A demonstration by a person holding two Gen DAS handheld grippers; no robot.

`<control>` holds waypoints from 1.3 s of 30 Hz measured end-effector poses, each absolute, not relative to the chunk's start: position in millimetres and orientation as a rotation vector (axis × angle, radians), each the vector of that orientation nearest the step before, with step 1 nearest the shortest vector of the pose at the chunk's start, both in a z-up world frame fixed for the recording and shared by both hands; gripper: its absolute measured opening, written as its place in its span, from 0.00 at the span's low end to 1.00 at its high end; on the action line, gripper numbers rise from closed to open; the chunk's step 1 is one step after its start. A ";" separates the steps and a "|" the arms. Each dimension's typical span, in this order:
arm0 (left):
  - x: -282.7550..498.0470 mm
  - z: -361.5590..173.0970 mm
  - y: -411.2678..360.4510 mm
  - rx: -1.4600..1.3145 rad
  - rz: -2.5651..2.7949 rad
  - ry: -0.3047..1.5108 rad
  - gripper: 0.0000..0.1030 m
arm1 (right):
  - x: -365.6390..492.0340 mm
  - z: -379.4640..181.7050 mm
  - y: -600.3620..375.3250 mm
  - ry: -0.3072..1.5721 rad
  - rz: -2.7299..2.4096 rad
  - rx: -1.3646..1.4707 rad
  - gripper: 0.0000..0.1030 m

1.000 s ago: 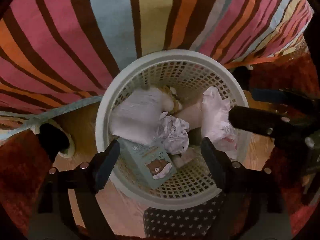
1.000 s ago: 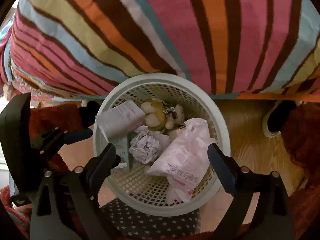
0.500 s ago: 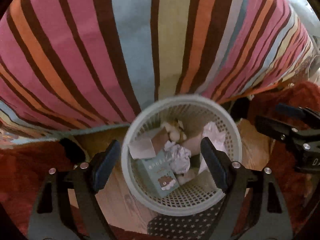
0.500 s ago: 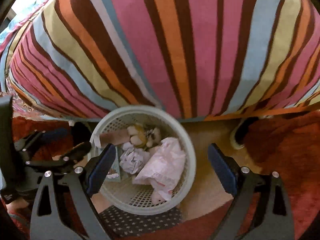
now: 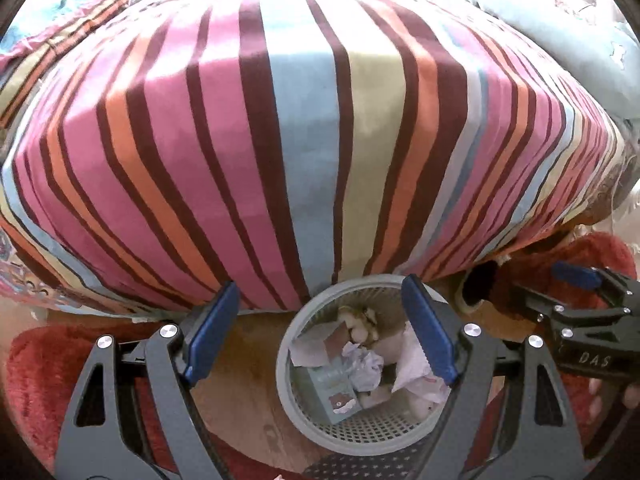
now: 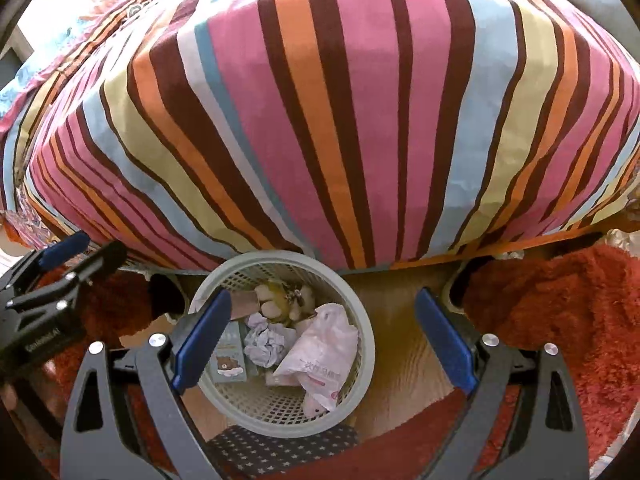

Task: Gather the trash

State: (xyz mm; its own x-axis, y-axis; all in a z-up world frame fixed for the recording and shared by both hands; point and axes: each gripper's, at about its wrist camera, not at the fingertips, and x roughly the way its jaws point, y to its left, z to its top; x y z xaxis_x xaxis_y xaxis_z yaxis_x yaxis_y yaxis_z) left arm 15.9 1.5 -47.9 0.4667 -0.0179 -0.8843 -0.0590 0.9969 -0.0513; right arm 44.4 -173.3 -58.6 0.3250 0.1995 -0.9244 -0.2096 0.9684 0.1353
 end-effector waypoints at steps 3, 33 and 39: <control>15.2 -42.3 -2.3 -0.041 0.046 1.075 0.78 | 42.8 -56.0 -173.0 1.201 0.264 -0.019 0.86; 4.6 -21.1 -11.8 -0.060 0.048 1.066 0.78 | 39.2 -42.8 -175.6 1.157 0.233 -0.050 0.86; 4.8 -20.9 -11.6 -0.055 0.058 1.068 0.78 | 39.3 -43.5 -173.7 1.159 0.232 -0.049 0.86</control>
State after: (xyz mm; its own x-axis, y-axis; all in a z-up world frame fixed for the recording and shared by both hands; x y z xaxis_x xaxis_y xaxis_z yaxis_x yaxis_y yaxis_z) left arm 4.8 -11.6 -20.9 0.4806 0.0203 -0.8767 -0.0740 0.9971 -0.0175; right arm 39.3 -173.7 -43.5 0.3797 0.1559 -0.9119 -0.2068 0.9751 0.0807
